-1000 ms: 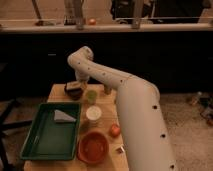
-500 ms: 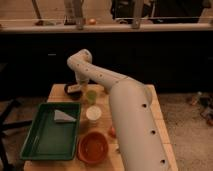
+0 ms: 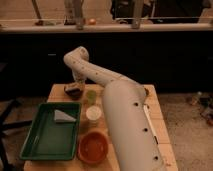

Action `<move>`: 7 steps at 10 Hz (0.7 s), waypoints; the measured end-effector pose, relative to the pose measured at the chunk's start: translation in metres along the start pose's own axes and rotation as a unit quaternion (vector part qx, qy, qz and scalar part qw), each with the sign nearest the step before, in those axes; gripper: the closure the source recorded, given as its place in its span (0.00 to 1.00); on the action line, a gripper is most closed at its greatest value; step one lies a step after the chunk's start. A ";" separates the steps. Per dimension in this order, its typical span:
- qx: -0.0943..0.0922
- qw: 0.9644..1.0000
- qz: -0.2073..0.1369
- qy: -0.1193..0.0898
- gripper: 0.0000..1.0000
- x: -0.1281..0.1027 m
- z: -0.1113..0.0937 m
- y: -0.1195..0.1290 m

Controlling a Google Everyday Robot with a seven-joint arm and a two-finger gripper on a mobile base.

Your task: Wipe purple bowl with eraser

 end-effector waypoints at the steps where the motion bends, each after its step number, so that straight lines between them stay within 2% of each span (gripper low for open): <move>1: 0.000 1.000 -0.004 0.004 1.00 -0.001 0.000 -0.004; 4: -0.003 1.000 -0.011 0.026 1.00 0.001 0.006 -0.017; 7: -0.009 0.999 0.004 0.050 1.00 0.031 0.012 -0.024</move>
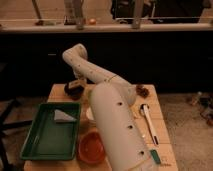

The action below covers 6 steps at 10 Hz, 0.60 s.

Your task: Wipe purple bowl with eraser

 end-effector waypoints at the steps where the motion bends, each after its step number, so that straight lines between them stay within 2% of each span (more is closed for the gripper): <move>1: 0.000 1.000 0.008 0.005 1.00 0.015 0.000 -0.002; 3: 0.002 1.000 0.026 0.009 1.00 0.045 -0.006 -0.003; 4: 0.003 1.000 0.029 0.002 1.00 0.051 -0.008 0.001; 6: 0.003 1.000 0.025 -0.017 1.00 0.047 -0.013 0.012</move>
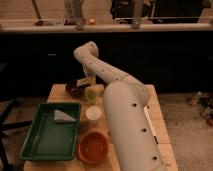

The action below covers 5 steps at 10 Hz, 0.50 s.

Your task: Wipe purple bowl with eraser

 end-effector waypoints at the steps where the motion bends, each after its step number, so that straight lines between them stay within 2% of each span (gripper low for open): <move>1: 0.000 1.000 -0.006 -0.010 1.00 -0.010 -0.002 0.008; 5: -0.011 0.997 -0.038 -0.059 1.00 -0.079 -0.005 0.042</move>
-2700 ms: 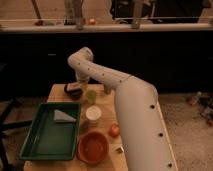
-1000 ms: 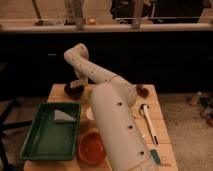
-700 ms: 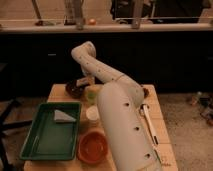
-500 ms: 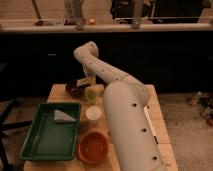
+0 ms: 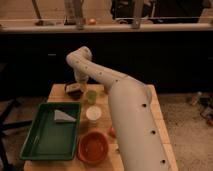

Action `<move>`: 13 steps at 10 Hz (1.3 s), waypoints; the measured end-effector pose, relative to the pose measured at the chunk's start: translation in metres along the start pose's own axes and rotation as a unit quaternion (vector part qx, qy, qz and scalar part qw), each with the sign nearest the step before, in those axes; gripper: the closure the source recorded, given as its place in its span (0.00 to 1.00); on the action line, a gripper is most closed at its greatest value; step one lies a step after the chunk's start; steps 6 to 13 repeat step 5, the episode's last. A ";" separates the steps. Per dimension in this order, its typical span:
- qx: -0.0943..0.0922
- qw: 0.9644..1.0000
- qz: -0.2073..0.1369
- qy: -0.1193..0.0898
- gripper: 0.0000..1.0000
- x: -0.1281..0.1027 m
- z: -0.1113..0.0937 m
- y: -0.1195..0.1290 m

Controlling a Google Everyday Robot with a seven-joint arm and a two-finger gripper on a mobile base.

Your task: Wipe purple bowl with eraser

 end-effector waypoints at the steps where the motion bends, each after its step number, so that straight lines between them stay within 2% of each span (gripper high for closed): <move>1: -0.001 1.000 -0.006 -0.006 1.00 -0.008 0.000 0.001; 5: -0.005 1.000 -0.017 -0.006 1.00 -0.014 0.007 -0.017; 13: -0.005 1.000 -0.017 -0.006 1.00 -0.014 0.007 -0.017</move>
